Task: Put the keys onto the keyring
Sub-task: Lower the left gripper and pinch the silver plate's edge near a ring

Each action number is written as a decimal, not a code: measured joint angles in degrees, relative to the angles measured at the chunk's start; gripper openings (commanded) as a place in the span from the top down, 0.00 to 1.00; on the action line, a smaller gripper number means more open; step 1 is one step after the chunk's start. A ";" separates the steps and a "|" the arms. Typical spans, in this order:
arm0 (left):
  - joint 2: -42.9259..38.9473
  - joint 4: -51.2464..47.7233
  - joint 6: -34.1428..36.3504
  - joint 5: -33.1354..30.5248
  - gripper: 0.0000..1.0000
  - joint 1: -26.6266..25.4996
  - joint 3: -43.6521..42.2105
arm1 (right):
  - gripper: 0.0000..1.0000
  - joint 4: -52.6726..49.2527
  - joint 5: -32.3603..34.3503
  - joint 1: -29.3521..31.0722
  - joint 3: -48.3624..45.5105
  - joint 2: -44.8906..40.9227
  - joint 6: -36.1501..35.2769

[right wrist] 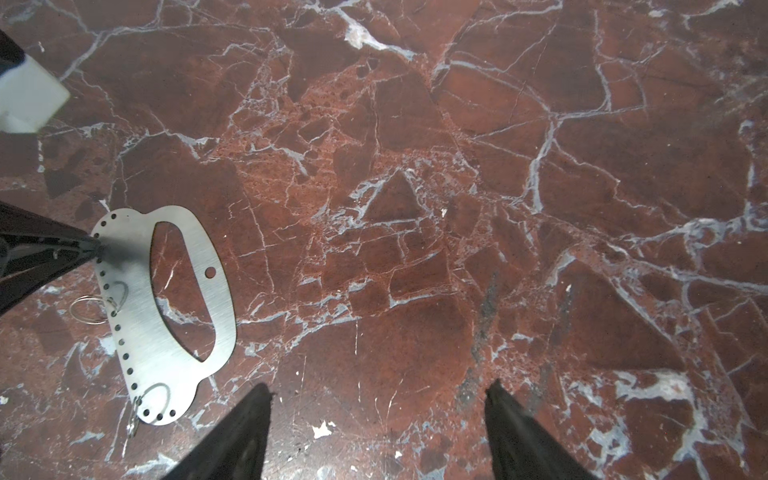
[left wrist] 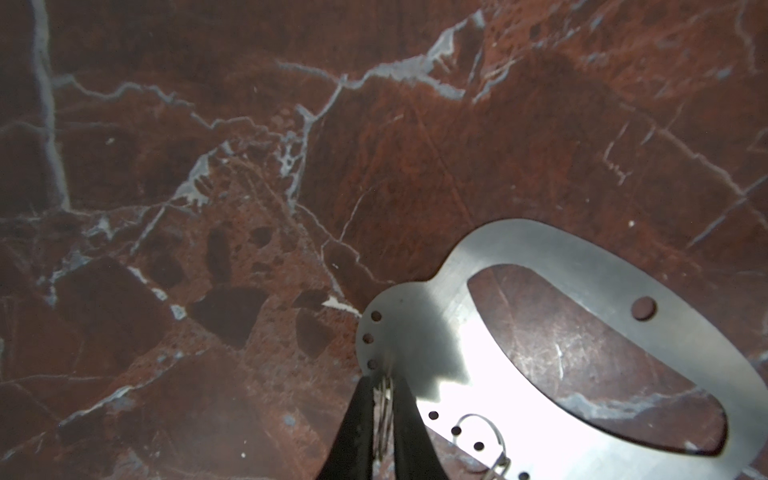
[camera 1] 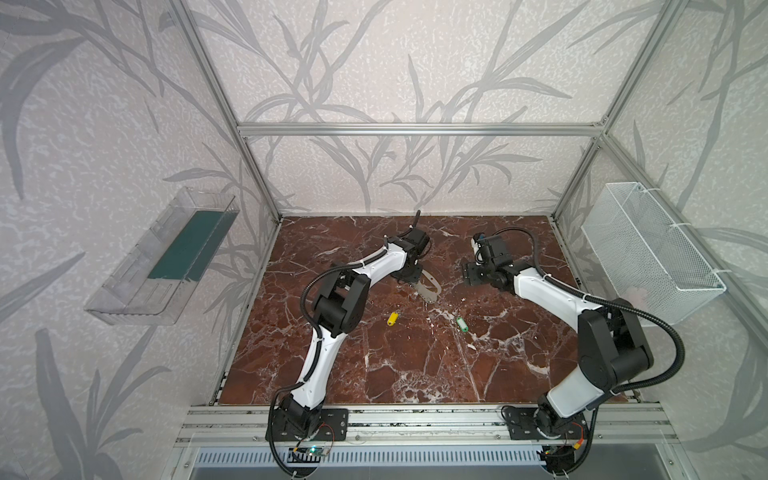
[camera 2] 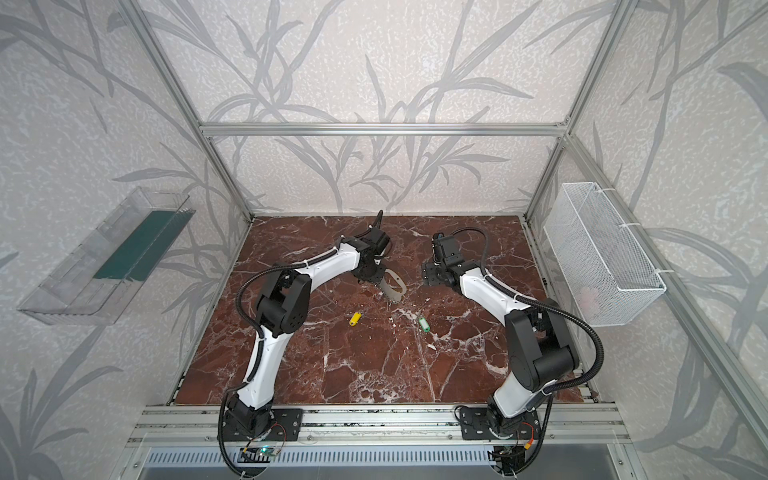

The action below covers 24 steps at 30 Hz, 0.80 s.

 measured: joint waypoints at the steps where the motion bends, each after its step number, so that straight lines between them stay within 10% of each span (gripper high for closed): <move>1: 0.00 0.02 0.00 -0.04 0.86 0.00 0.00 | 0.21 -0.02 0.00 0.00 0.00 0.00 0.00; 24: -0.02 0.00 0.04 -1.27 0.84 -0.35 0.00 | 0.21 -0.02 0.02 0.00 0.00 0.00 -0.20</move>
